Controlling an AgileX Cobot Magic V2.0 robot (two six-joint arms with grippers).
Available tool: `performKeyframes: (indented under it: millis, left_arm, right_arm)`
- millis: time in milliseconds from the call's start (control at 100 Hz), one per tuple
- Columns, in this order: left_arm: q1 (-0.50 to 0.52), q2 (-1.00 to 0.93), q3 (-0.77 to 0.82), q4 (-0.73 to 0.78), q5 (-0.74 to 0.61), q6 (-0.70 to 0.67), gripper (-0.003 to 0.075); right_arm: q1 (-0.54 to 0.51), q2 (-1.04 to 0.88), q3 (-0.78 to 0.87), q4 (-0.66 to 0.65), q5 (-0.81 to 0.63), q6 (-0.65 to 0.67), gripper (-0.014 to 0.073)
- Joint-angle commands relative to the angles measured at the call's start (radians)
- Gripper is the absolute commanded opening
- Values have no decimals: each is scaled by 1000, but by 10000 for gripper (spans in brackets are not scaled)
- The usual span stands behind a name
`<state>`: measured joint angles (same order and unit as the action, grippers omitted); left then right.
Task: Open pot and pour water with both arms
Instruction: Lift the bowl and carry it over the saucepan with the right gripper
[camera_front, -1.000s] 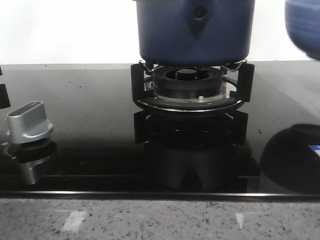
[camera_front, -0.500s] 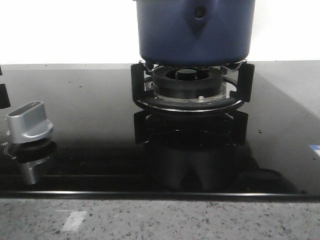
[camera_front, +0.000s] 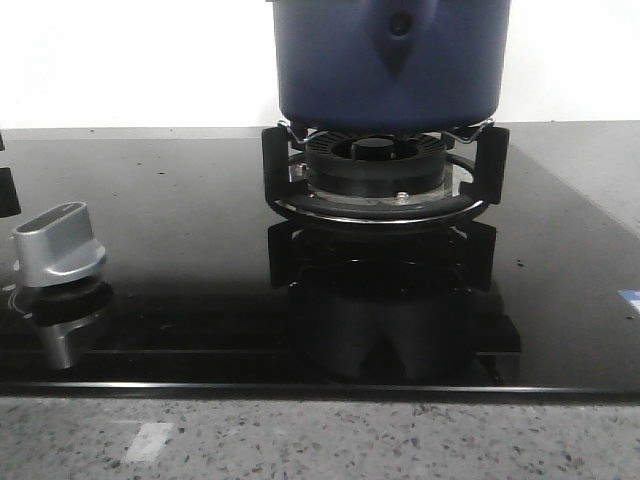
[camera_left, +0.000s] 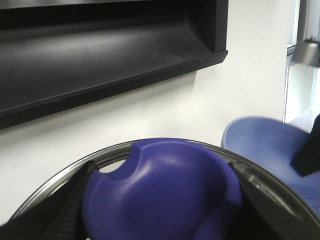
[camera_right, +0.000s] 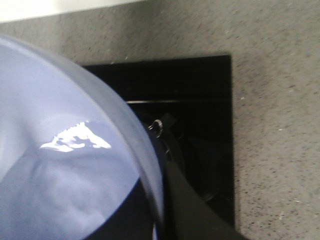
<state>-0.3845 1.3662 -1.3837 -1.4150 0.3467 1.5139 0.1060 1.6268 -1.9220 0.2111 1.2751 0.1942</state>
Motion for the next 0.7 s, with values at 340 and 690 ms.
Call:
performKeyframes:
  millis: [340, 690]
  left_arm:
    - [4, -36, -32, -48, -47, -9, 253]
    - [4, -36, -32, -48, -90, -9, 253]
  right_arm:
    - [145, -1, -41, -175, -162, -8, -66]
    - [188, -1, -39, -319, -231, -8, -62]
